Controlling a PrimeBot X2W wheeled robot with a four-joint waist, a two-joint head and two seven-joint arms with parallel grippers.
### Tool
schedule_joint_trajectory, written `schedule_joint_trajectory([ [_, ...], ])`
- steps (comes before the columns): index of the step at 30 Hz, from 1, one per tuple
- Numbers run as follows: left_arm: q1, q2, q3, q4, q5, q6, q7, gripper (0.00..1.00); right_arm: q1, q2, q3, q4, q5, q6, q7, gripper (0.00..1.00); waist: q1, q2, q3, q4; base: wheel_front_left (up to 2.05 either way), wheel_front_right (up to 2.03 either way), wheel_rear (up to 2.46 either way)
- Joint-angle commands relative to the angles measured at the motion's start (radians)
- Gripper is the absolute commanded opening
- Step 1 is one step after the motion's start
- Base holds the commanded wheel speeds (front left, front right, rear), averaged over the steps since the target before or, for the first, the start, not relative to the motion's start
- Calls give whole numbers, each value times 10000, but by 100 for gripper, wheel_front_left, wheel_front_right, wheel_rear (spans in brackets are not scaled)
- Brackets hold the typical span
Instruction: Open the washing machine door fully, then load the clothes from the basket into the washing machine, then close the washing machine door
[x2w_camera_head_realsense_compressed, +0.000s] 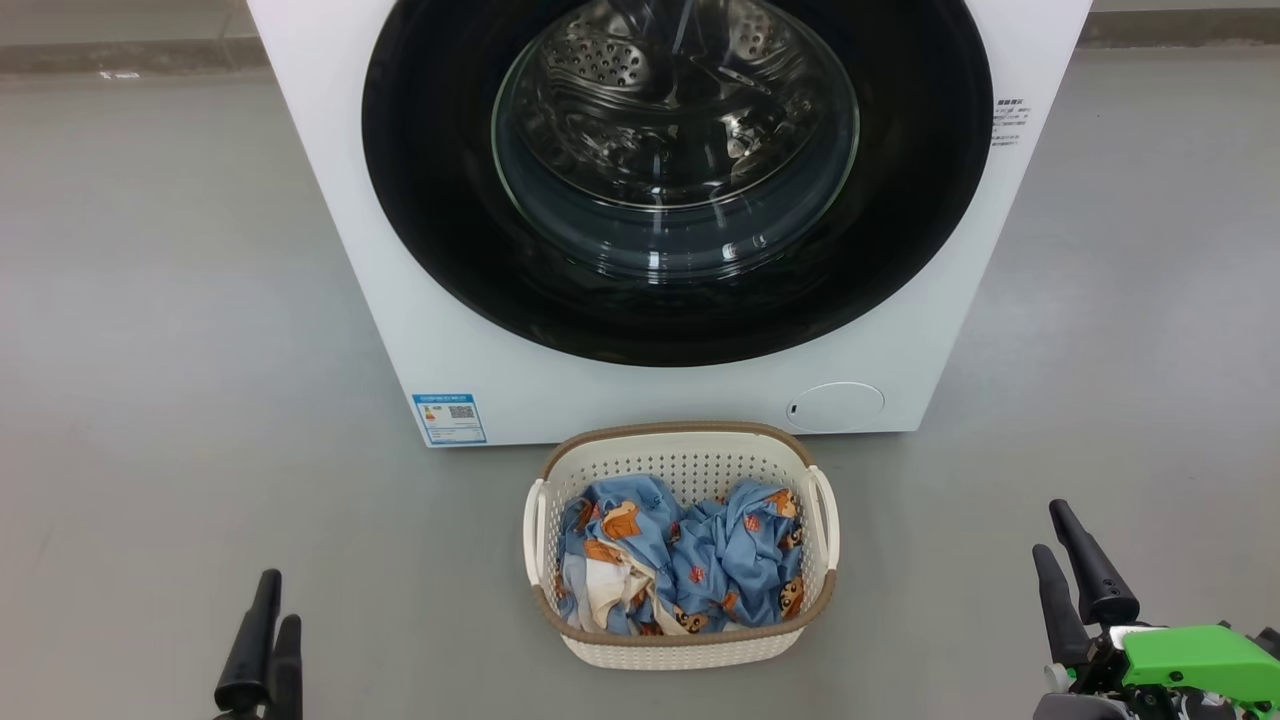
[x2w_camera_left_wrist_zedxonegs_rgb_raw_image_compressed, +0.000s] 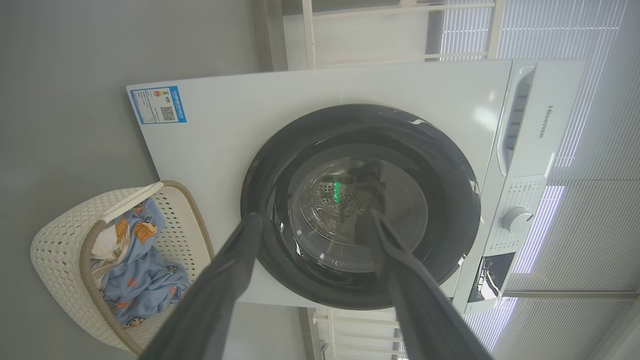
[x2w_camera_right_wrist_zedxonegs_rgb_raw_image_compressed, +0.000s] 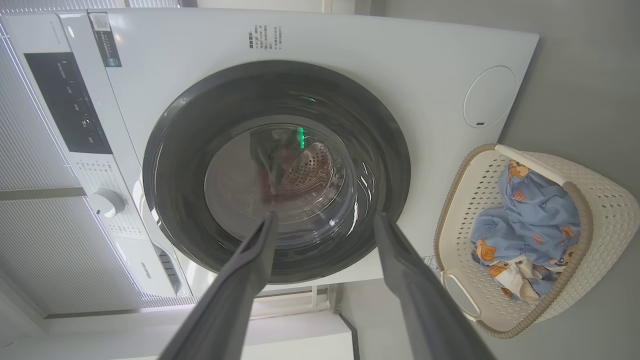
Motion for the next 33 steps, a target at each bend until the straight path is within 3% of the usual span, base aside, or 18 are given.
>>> schedule_joint_trajectory([
  [1, -305, 121, 99, -406, 100, -12, -61, 100, -321, -99, 128, -411, -173, 19, -124, 100, -1, 0, 4, 4, 0, 0, 0],
  [15, -317, 382, -40, -773, 504, -21, -347, 100, -360, -121, 492, -833, -809, 24, -510, 100, -1, 0, 10, 26, 0, 0, 0],
  [33, -415, 1230, -814, -766, 2002, -33, -1347, 100, -437, -198, 1135, -1188, -2821, 31, -1042, 100, -2, 0, -12, 33, 0, 0, 0],
])
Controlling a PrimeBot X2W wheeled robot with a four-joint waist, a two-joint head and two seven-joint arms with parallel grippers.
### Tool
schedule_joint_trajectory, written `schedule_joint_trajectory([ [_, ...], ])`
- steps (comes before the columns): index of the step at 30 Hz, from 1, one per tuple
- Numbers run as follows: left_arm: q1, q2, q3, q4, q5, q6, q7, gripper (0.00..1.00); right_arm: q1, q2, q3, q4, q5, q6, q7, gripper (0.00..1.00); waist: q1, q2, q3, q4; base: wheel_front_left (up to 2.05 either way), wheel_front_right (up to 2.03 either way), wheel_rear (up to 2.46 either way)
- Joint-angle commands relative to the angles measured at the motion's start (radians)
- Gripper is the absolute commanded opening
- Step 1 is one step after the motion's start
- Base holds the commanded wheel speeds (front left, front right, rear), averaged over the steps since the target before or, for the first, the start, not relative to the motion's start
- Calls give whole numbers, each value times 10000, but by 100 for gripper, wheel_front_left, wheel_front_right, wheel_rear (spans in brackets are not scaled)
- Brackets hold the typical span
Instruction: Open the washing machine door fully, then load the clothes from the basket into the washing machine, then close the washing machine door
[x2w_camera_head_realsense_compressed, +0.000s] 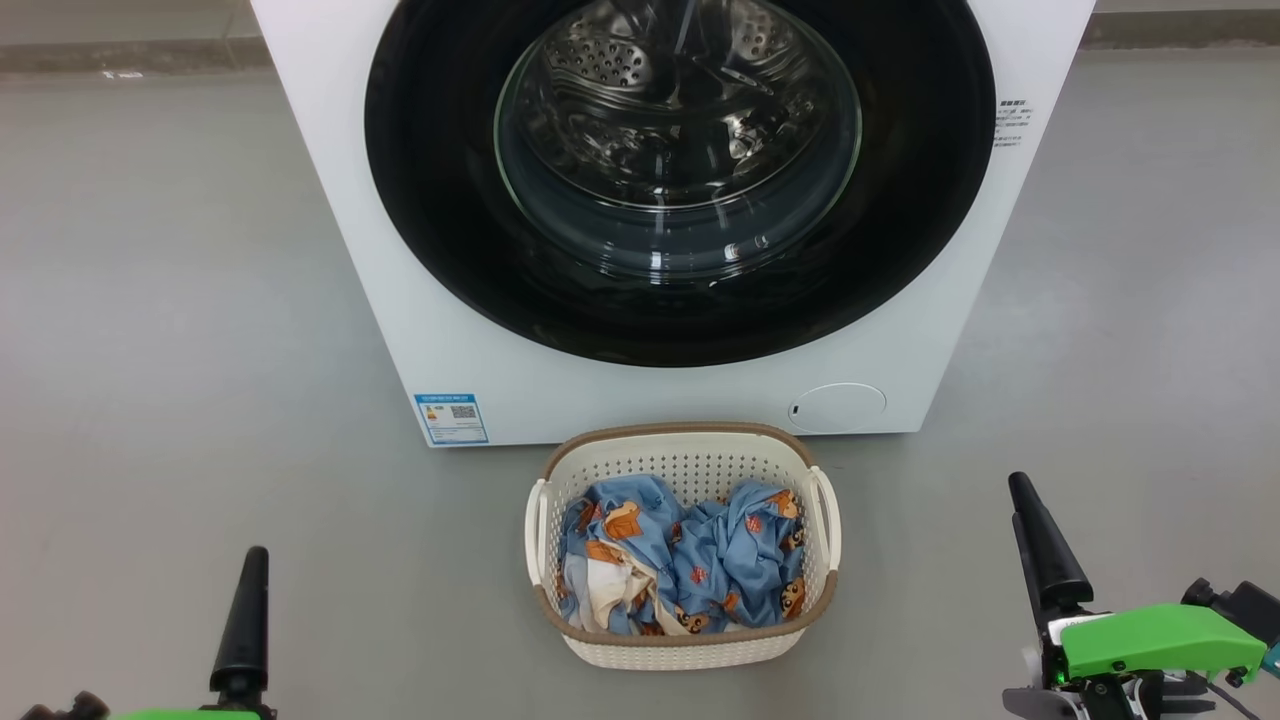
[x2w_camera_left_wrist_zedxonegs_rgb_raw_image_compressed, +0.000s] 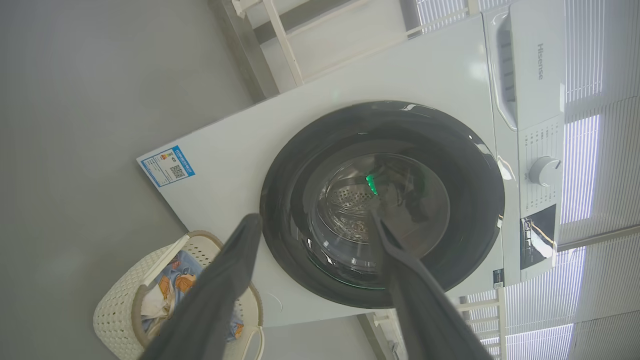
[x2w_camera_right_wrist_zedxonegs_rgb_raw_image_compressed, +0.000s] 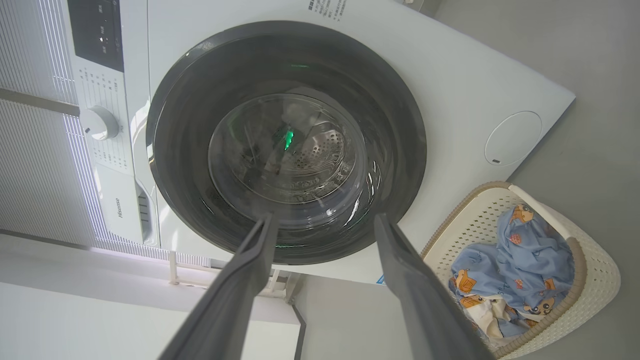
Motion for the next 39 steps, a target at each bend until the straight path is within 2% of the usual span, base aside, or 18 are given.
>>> schedule_joint_trajectory([
  [1, -421, 298, 80, -251, 326, -34, -148, 100, -426, -127, 195, -336, -366, 30, -111, 100, 0, -1, -3, 1, 0, 0, 0],
  [15, -496, 598, -138, -317, 2405, -43, -546, 100, -480, -221, 473, -329, -2235, 35, -496, 100, 0, -1, -4, 9, 0, 0, 0],
  [39, -621, 928, -280, -24, 5502, -59, -1253, 100, -559, -153, 381, -34, -6637, 44, -1206, 100, 0, -1, -16, 42, 0, 0, 0],
])
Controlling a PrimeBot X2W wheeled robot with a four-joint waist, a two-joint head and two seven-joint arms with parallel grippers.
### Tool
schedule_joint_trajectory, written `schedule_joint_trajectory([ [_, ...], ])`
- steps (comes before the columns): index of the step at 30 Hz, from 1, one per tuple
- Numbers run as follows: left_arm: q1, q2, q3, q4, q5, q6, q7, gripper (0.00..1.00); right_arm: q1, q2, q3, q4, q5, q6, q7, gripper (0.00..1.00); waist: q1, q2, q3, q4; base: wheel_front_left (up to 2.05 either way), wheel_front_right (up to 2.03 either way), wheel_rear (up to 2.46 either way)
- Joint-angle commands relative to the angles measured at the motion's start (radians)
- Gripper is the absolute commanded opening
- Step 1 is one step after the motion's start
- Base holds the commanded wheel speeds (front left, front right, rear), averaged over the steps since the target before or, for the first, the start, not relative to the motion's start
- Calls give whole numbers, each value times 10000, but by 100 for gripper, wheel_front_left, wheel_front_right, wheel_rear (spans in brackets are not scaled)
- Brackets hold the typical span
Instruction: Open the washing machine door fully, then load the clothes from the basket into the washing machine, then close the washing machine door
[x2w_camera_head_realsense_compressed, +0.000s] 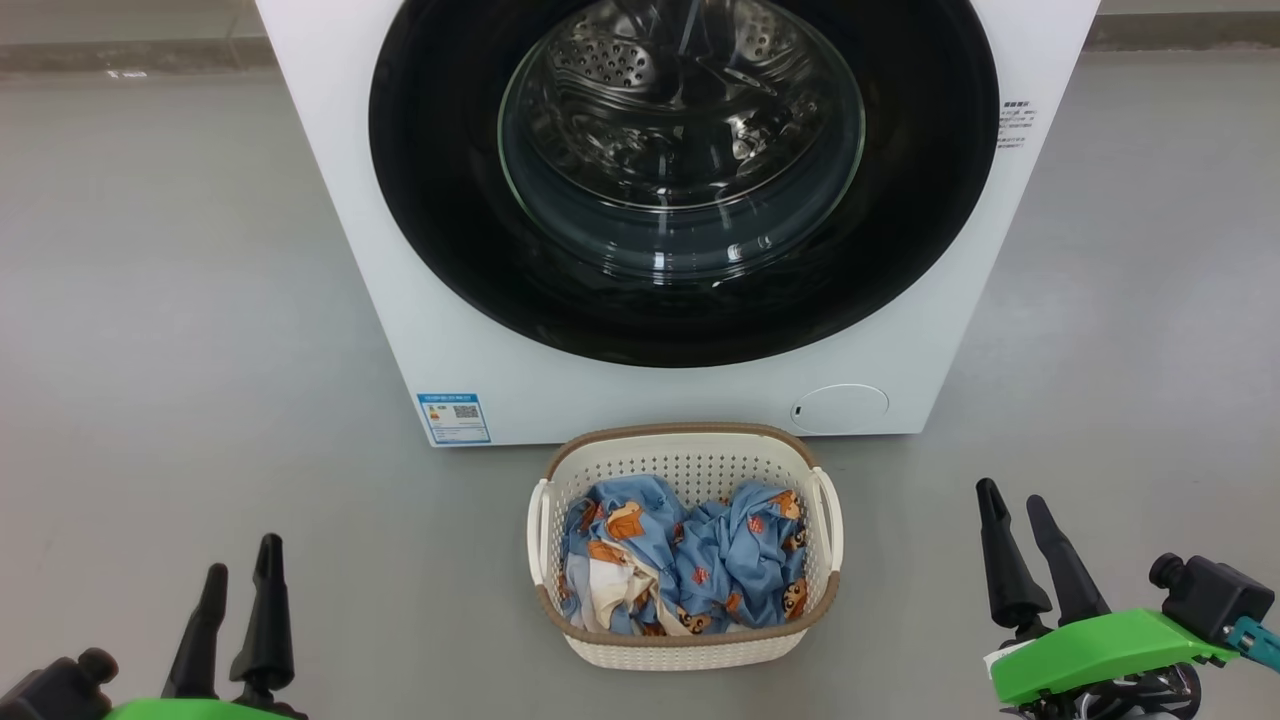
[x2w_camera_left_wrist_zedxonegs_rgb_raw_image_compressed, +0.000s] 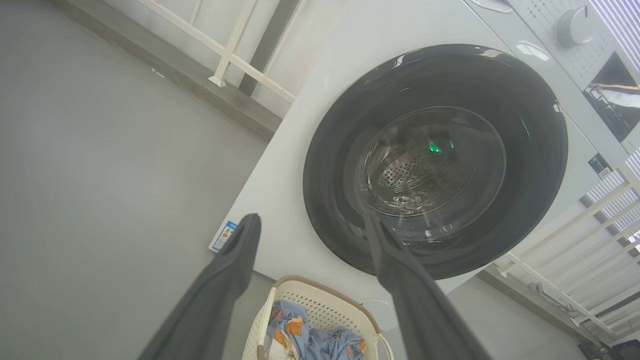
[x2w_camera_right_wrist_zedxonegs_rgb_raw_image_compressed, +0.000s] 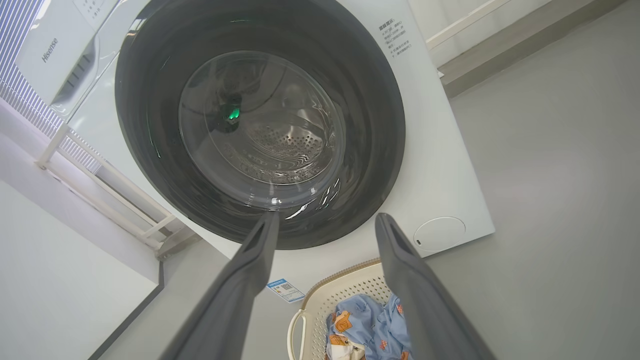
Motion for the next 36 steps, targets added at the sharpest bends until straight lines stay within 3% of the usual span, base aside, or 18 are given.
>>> schedule_joint_trajectory([
  [1, -480, 268, 199, -146, 396, -46, -186, 100, -551, -81, 115, -226, -479, 45, -166, 100, 0, 0, -10, 1, 0, 0, 0],
  [36, -715, 837, -240, -31, 3550, -70, -1216, 100, -768, -122, 518, -62, -4175, 59, -1202, 100, 0, 0, -49, 23, 0, 0, 0],
])
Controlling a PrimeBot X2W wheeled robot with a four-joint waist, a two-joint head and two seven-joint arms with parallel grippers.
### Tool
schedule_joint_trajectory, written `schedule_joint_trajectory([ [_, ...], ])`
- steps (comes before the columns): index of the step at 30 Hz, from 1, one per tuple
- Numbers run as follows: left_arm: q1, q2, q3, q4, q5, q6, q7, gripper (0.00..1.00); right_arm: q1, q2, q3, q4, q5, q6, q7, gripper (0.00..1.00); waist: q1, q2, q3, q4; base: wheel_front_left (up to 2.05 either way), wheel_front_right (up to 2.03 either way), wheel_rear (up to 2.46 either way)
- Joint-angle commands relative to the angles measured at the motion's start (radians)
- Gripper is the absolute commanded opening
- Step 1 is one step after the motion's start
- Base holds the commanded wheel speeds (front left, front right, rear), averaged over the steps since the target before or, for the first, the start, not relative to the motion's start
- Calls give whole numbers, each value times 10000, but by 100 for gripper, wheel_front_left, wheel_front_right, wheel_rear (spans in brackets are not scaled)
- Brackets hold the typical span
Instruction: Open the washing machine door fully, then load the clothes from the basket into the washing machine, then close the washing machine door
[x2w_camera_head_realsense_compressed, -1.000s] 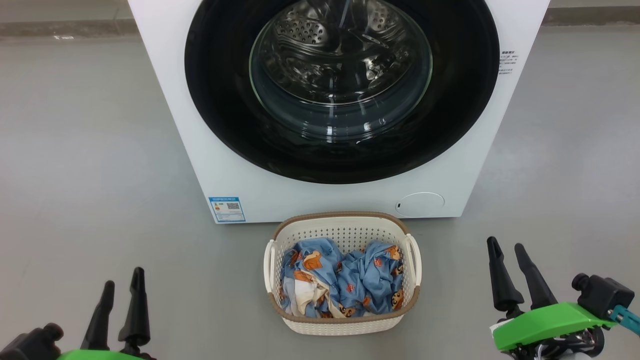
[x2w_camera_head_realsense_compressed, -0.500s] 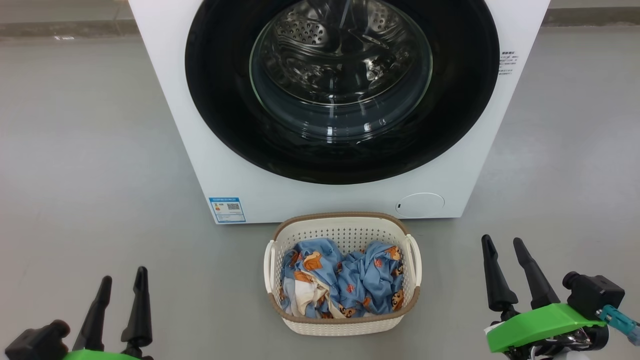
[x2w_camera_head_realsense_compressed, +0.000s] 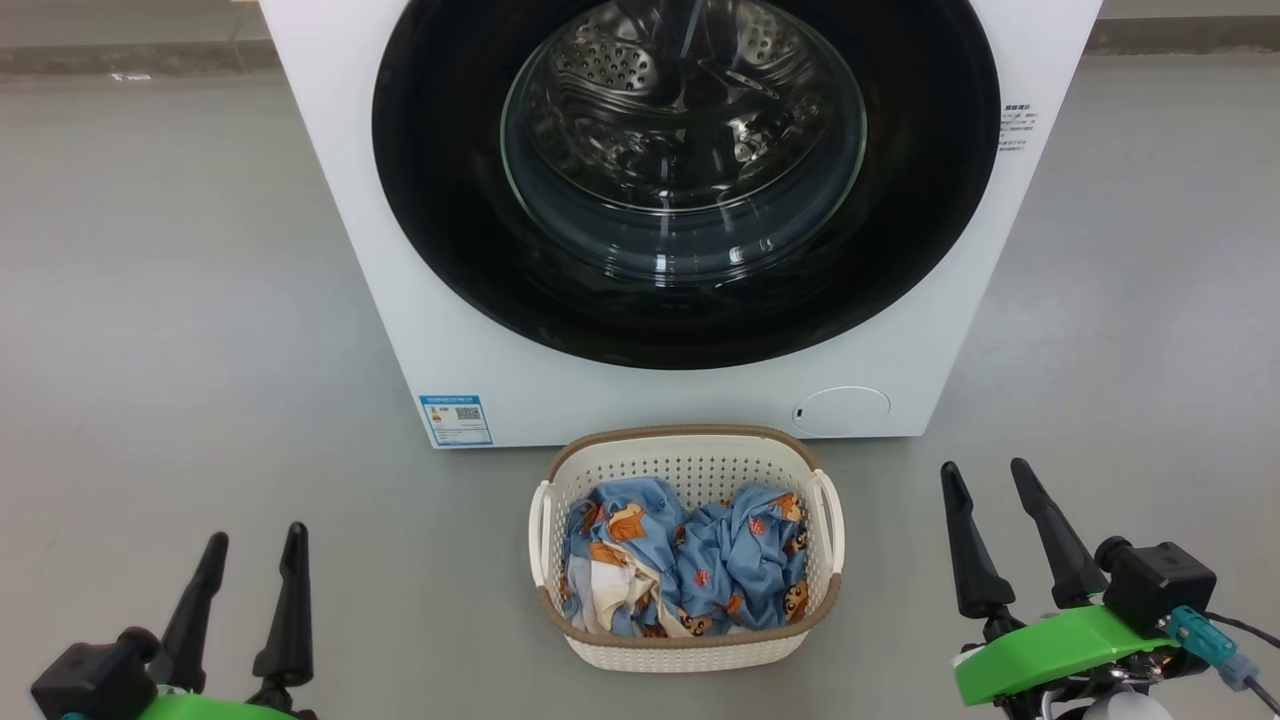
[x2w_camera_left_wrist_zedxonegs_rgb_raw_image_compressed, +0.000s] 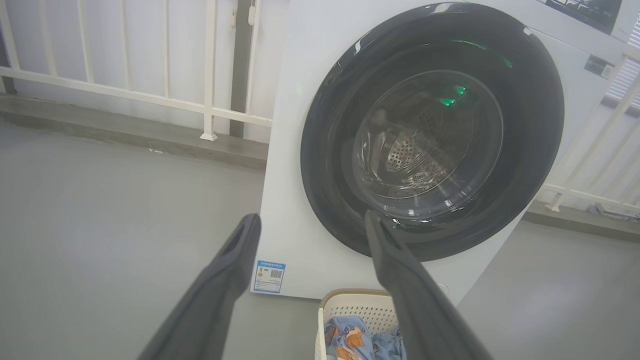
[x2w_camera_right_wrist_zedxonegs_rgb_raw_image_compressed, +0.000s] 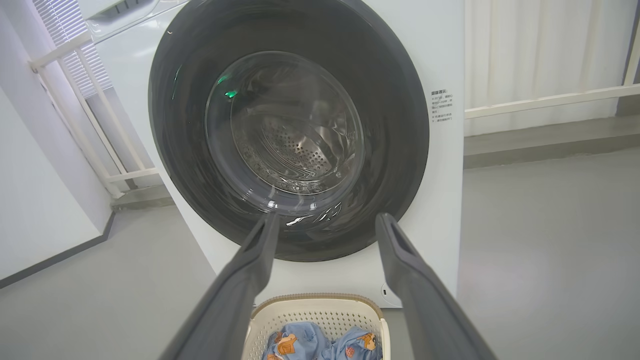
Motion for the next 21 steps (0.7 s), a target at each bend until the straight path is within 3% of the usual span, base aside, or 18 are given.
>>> schedule_joint_trajectory([
  [1, -477, 333, 316, -165, 263, -49, -189, 100, -415, -113, 238, -242, -347, 57, -175, 100, -1, 0, -3, -2, 0, 0, 0],
  [21, -437, 341, 363, -189, 327, -50, -224, 100, -371, -114, 121, -139, -402, 58, -210, 100, -1, 0, -34, -98, 0, 0, 0],
])
